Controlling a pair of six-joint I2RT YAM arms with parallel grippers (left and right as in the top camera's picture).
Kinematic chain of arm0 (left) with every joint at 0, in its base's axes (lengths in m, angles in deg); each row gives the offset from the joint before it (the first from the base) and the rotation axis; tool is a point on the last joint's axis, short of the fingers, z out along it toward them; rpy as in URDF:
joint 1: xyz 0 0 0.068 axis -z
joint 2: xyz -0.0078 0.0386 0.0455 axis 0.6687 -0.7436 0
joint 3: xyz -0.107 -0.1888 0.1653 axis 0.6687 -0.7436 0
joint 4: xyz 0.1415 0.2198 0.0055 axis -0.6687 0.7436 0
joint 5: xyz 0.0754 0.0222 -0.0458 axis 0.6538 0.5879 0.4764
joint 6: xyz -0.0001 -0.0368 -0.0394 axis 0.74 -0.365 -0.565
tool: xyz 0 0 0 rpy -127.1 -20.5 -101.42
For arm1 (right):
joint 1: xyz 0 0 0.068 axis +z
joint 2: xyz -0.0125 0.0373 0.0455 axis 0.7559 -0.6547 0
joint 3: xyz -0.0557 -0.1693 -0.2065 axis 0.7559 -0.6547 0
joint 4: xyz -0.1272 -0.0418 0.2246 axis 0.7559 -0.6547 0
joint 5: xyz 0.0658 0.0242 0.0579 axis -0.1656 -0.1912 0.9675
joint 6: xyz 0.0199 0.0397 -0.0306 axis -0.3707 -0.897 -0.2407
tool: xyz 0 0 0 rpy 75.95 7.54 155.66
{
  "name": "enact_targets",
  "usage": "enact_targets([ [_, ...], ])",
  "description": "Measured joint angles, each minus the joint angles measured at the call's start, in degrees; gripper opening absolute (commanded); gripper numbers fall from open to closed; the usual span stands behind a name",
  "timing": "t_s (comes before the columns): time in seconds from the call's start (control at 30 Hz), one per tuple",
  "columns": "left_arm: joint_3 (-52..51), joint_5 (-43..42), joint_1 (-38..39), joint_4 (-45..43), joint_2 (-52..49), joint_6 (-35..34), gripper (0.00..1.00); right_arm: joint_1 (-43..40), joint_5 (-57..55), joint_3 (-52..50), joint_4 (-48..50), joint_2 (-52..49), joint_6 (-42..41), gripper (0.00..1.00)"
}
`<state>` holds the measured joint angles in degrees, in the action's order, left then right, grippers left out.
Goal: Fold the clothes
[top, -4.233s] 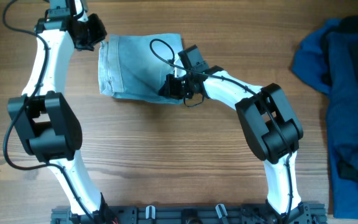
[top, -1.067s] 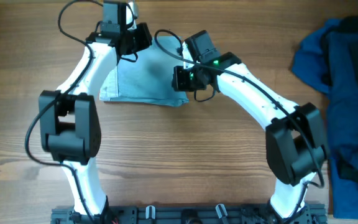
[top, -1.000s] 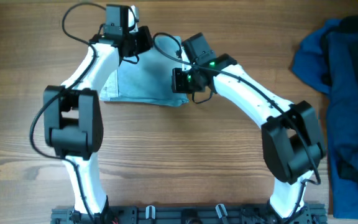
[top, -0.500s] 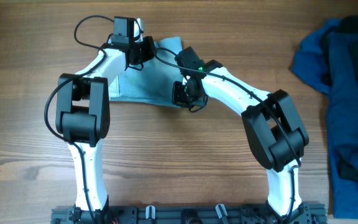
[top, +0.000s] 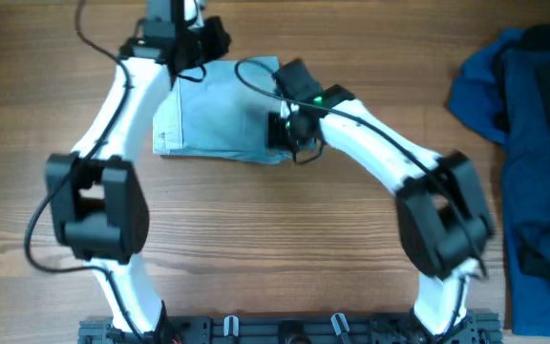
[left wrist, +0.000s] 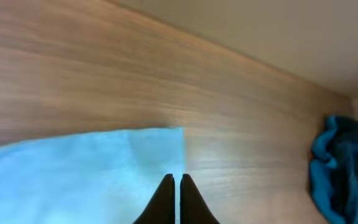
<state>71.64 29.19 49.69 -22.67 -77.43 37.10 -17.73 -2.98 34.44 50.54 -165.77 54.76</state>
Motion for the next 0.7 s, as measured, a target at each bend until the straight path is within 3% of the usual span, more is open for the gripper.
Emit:
enact_targets([
  [0.03, 0.3, 1.5, -0.9, 2.5, 0.7, -0.1, 0.18, -0.1, -1.1, 0.4, 1.3, 2.6, 0.5, 0.30],
  [0.07, 0.5, 2.9, -2.3, 6.2, 0.8, 0.0, 0.35, -0.1, -2.8, 1.2, 2.9, 5.2, 1.1, 0.33],
  [0.17, 0.1, 4.7, -7.4, 14.1, 0.3, -0.3, 0.55, -0.3, -5.3, 1.7, 5.8, 6.5, 2.1, 0.43],
  [0.3, 0.0, 6.0, -15.5, 20.0, 0.2, 0.2, 1.00, -0.6, -7.5, 1.7, 9.2, 5.1, 3.9, 0.58],
  [0.4, 0.0, 6.2, -20.2, 23.7, 0.2, 2.5, 1.00, -0.6, -9.8, 1.7, 9.4, 4.1, 4.8, 0.74],
  [0.7, 0.0, 2.1, -20.2, 26.8, -3.9, 13.5, 1.00, -3.4, -12.5, 1.7, 4.5, 3.7, 8.2, 0.76],
])
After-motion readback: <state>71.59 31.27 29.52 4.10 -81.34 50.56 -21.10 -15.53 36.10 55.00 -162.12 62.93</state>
